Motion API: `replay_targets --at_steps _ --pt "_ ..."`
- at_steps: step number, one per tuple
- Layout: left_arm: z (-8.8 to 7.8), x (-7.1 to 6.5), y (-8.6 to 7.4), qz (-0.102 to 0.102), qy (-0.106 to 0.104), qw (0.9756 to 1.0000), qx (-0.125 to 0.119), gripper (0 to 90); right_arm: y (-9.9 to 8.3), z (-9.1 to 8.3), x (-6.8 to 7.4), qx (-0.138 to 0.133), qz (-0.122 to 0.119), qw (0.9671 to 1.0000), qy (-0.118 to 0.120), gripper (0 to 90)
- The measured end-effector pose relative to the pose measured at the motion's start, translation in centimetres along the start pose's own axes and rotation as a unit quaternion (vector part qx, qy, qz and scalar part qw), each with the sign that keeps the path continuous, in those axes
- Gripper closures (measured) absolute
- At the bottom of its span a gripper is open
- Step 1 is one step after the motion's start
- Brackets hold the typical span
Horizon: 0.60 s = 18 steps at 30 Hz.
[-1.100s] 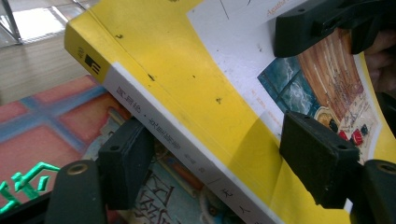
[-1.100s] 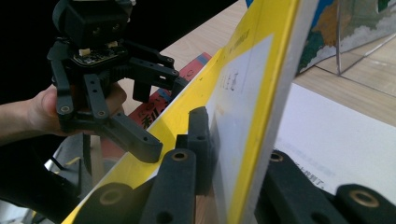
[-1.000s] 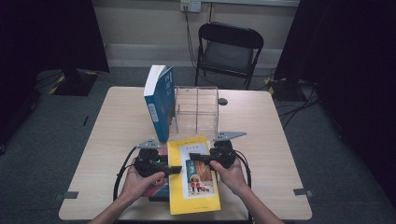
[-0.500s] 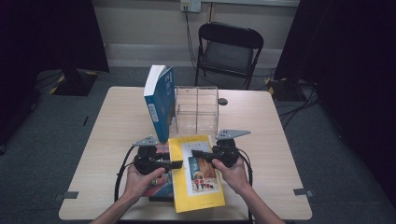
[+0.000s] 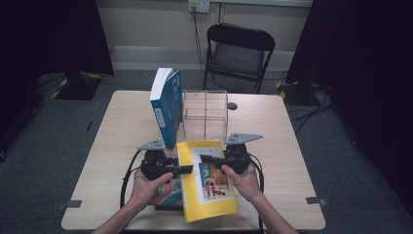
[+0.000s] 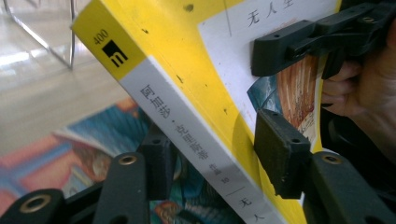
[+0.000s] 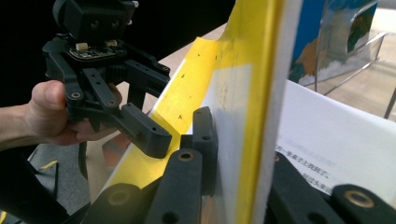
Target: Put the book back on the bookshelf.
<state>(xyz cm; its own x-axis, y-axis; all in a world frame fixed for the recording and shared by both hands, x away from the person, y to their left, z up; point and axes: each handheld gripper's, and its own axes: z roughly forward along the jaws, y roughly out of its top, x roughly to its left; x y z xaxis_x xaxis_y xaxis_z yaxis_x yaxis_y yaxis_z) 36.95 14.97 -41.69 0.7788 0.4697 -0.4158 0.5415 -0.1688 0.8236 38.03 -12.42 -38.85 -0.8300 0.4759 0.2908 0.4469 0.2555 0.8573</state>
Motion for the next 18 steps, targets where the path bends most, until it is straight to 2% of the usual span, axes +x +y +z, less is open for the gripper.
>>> replay_targets --at_steps 3,7,12,17,18 --pt "-0.1 -0.2 0.7 0.018 0.009 0.9998 0.003 56.5 0.4 -0.1 0.0 -0.001 -0.004 0.9999 -0.011 84.4" --pt "-0.3 -0.1 1.4 0.021 0.015 0.9997 -0.005 58.1 1.0 -0.2 0.1 -0.005 -0.007 0.9998 -0.019 84.3" --pt "-1.0 -0.3 2.6 0.026 0.019 0.9991 -0.029 61.9 2.4 -0.5 0.4 -0.019 -0.019 0.9993 -0.024 84.3" --pt "-2.1 -0.9 4.2 0.059 0.036 0.9966 -0.045 65.7 3.7 -0.9 0.6 -0.04 -0.026 0.9987 -0.016 85.3" --pt "-2.3 -1.1 4.6 0.071 0.042 0.9956 -0.044 66.4 4.0 -1.0 0.7 -0.045 -0.029 0.9985 -0.015 85.4"
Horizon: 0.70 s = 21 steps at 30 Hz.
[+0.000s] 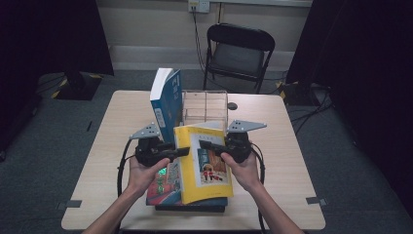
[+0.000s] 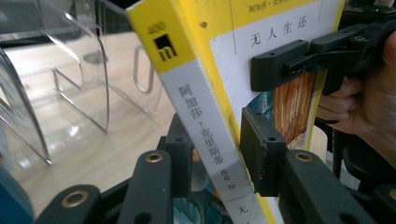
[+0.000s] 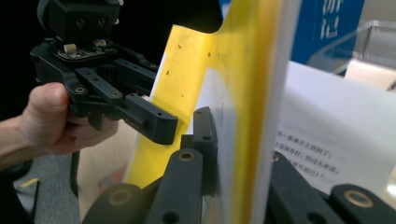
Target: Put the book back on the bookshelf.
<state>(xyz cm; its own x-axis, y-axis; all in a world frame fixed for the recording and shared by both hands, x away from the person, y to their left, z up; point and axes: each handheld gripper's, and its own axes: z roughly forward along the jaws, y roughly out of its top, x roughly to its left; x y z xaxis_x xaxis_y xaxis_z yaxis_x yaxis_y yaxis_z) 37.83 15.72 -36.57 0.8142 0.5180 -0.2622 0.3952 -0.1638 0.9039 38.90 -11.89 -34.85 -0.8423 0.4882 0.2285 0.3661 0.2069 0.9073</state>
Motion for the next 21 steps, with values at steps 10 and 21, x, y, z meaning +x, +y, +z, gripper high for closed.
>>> replay_targets --at_steps 10,21 --pt "-1.4 -0.5 1.2 0.037 0.01 0.999 -0.025 70.5 1.3 0.0 0.3 -0.046 -0.022 0.9985 0.021 85.5" --pt "-1.4 -1.4 0.6 0.046 -0.02 0.9982 -0.033 64.3 0.7 -1.2 1.5 -0.048 -0.048 0.9968 0.042 85.5"
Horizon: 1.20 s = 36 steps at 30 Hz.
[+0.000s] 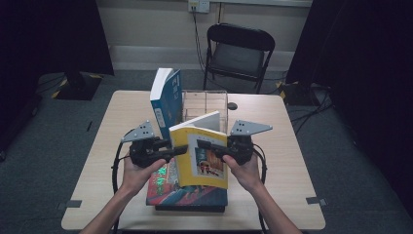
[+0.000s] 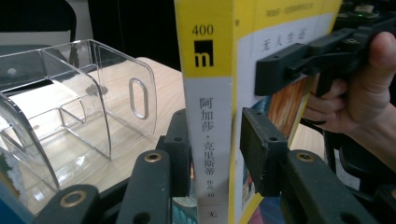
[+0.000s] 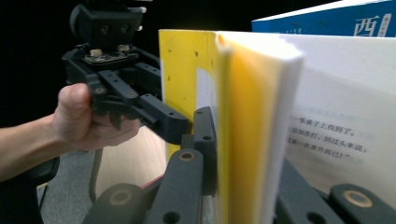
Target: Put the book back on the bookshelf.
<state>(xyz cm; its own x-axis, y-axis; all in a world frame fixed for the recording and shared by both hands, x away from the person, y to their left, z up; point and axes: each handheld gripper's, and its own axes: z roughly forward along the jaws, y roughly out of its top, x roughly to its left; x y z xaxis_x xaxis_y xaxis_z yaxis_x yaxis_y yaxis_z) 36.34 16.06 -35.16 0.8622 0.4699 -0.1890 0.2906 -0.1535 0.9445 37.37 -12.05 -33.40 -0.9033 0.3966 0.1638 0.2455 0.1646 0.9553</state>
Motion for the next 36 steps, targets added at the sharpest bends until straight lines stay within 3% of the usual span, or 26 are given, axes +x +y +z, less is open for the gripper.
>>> replay_targets --at_steps 2,5,11,15,18,23,30,33,35,36 --pt "0.5 -0.3 -0.3 0.006 -0.003 1.0 0.006 61.2 0.0 -0.2 0.3 0.005 -0.008 0.9999 0.004 85.6" --pt "0.5 -0.6 -0.4 0.012 -0.008 0.9999 0.005 68.6 0.0 -0.5 0.5 0.008 -0.013 0.9999 0.002 84.7" --pt "0.1 -1.6 -0.7 0.037 -0.01 0.9993 0.003 74.7 -0.6 -1.2 0.2 0.004 -0.005 1.0 -0.002 69.9" --pt "0.0 -1.8 -0.9 0.039 -0.016 0.9991 0.001 74.5 -0.6 -2.3 0.7 0.003 -0.019 0.9995 -0.025 61.4" --pt "0.0 -2.1 -1.0 0.047 -0.014 0.9988 0.001 74.5 -0.9 -3.5 0.3 -0.003 -0.014 0.9992 -0.037 55.3" --pt "0.0 -2.5 -1.1 0.041 -0.007 0.9991 0.0 73.8 -2.1 -4.4 -0.2 -0.013 -0.009 0.9981 -0.059 42.1" --pt "0.0 -2.9 -1.1 0.048 0.001 0.9989 0.002 73.7 -2.7 -4.7 -0.8 -0.013 -0.005 0.9982 -0.058 39.1" --pt "-0.1 -3.1 -1.0 0.057 -0.002 0.9983 0.009 73.9 -3.0 -4.8 -1.1 -0.007 -0.002 0.9972 -0.075 35.9" --pt "-0.1 -3.4 -1.0 0.062 -0.001 0.998 0.01 73.8 -3.5 -4.7 -1.6 -0.002 0.006 0.9978 -0.066 36.3" --pt "-0.1 -3.5 -1.1 0.065 0.003 0.9979 0.01 73.9 -3.7 -4.6 -1.9 0.0 0.01 0.9981 -0.06 40.9"
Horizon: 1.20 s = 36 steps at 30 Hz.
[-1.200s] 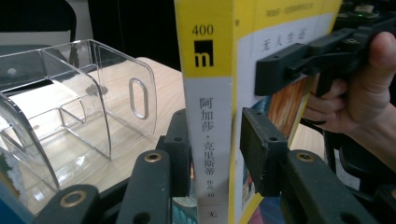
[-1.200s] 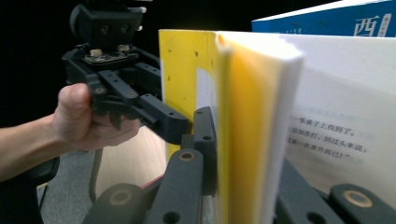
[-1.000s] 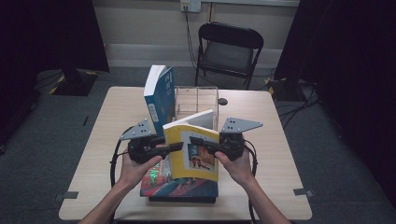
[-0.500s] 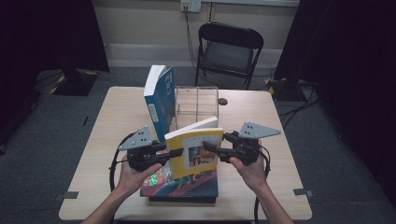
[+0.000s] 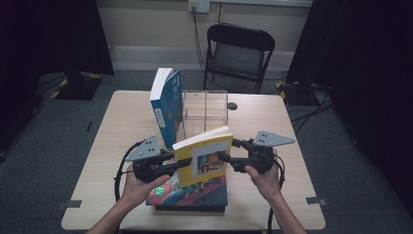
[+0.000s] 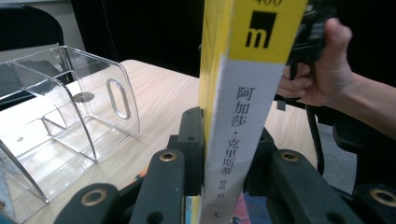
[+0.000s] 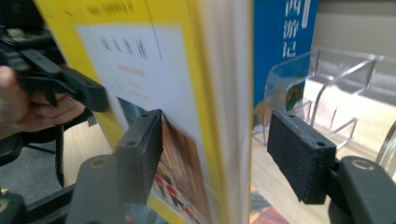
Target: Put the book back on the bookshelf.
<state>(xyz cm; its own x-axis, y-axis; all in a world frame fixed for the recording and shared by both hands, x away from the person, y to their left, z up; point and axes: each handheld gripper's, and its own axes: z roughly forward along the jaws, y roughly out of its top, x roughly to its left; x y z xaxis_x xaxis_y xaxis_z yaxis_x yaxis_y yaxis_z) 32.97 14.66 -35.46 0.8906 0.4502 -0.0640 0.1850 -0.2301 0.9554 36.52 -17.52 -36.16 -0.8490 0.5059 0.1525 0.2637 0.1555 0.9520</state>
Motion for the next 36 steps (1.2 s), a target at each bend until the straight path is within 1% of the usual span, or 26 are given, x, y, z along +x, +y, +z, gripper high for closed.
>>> replay_targets --at_steps 1,2,3,4,5,7,10,11,13,15,16,17,19,20,21,23,26,27,28,29,30,31,32,34,36 --pt "0.0 -0.1 0.0 -0.001 0.004 1.0 0.0 73.9 -0.2 0.3 -0.1 0.001 0.002 0.9999 0.015 44.3" --pt "0.0 0.0 0.0 -0.002 0.007 1.0 -0.001 73.8 -0.2 0.4 -0.1 0.006 0.001 0.9999 0.011 45.2" --pt "0.0 0.0 0.0 -0.003 0.009 1.0 -0.001 73.2 -0.2 0.5 -0.1 0.007 -0.003 1.0 0.003 49.0" --pt "0.0 0.0 0.0 -0.003 0.012 0.9999 -0.003 73.2 -0.2 0.5 -0.1 0.008 -0.004 1.0 0.001 50.4" --pt "0.1 0.0 -0.1 -0.002 0.01 0.9999 -0.005 73.2 -0.2 0.5 -0.2 0.006 -0.003 1.0 0.003 51.3" --pt "0.3 0.1 -0.1 -0.009 0.006 0.9999 -0.005 72.2 -0.3 0.4 -0.4 0.004 0.004 0.9999 0.01 52.4" --pt "0.8 0.0 0.0 -0.007 0.007 0.9999 -0.003 71.6 -0.2 0.3 -0.4 0.005 0.003 0.9999 0.013 54.1" --pt "1.1 0.0 -0.1 -0.01 0.007 0.9999 -0.006 71.4 -0.2 0.3 -0.4 0.004 0.004 0.9999 0.015 54.4" --pt "1.3 -0.1 0.0 -0.009 0.015 0.9998 -0.004 72.0 -0.2 0.4 -0.3 0.006 0.004 0.9998 0.02 55.9" --pt "1.4 0.1 -0.1 -0.015 0.016 0.9997 -0.006 72.8 -0.2 0.4 -0.3 0.007 0.004 0.9997 0.021 57.1" --pt "1.5 0.2 -0.1 -0.023 0.017 0.9996 -0.006 72.8 -0.2 0.3 -0.3 0.007 0.004 0.9997 0.021 57.7" --pt "1.6 0.2 -0.1 -0.023 0.016 0.9996 -0.008 72.6 -0.1 0.3 -0.3 0.006 0.005 0.9997 0.024 58.5" --pt "1.7 0.2 -0.1 -0.023 0.014 0.9996 -0.004 71.6 -0.2 0.4 -0.4 0.006 0.008 0.9994 0.032 58.9" --pt "1.9 0.2 -0.2 -0.027 0.009 0.9996 -0.003 71.0 -0.2 0.5 -0.3 0.007 0.008 0.9993 0.036 59.3" --pt "2.0 0.1 -0.4 -0.025 0.006 0.9996 -0.007 70.6 -0.2 0.6 -0.2 0.009 0.006 0.999 0.044 59.1" --pt "1.9 -0.1 -0.4 -0.027 0.011 0.9995 -0.01 70.4 -0.1 0.9 0.1 0.012 0.001 0.9991 0.04 58.7" --pt "1.9 0.0 -0.6 -0.018 0.015 0.9997 -0.007 70.8 0.0 1.0 0.1 0.015 0.002 0.9989 0.044 58.9" --pt "2.0 -0.1 -0.6 -0.016 0.018 0.9997 -0.008 70.7 0.0 1.0 0.1 0.016 0.002 0.9989 0.043 59.1" --pt "2.2 -0.2 -0.8 -0.008 0.021 0.9996 -0.014 70.2 0.0 1.0 0.1 0.017 0.002 0.999 0.042 59.2" --pt "2.4 -0.3 -1.0 -0.005 0.021 0.9996 -0.018 68.8 0.0 0.9 0.1 0.018 0.002 0.999 0.042 59.2" --pt "2.5 -0.4 -1.1 -0.01 0.027 0.9993 -0.023 68.0 0.0 0.9 0.0 0.018 0.003 0.999 0.041 59.2" --pt "2.4 -0.4 -1.1 -0.017 0.031 0.9992 -0.021 67.5 0.0 0.9 0.0 0.018 0.004 0.999 0.042 59.5" --pt "2.5 -0.3 -1.1 -0.023 0.029 0.9991 -0.021 67.7 0.0 0.9 0.0 0.018 0.004 0.999 0.042 59.6" --pt "2.4 -0.2 -1.1 -0.023 0.028 0.9991 -0.02 69.4 0.0 1.0 0.0 0.017 0.005 0.999 0.041 59.6" --pt "2.5 -0.1 -1.1 -0.024 0.024 0.9991 -0.025 70.1 0.0 1.0 -0.1 0.018 0.005 0.999 0.041 59.6"
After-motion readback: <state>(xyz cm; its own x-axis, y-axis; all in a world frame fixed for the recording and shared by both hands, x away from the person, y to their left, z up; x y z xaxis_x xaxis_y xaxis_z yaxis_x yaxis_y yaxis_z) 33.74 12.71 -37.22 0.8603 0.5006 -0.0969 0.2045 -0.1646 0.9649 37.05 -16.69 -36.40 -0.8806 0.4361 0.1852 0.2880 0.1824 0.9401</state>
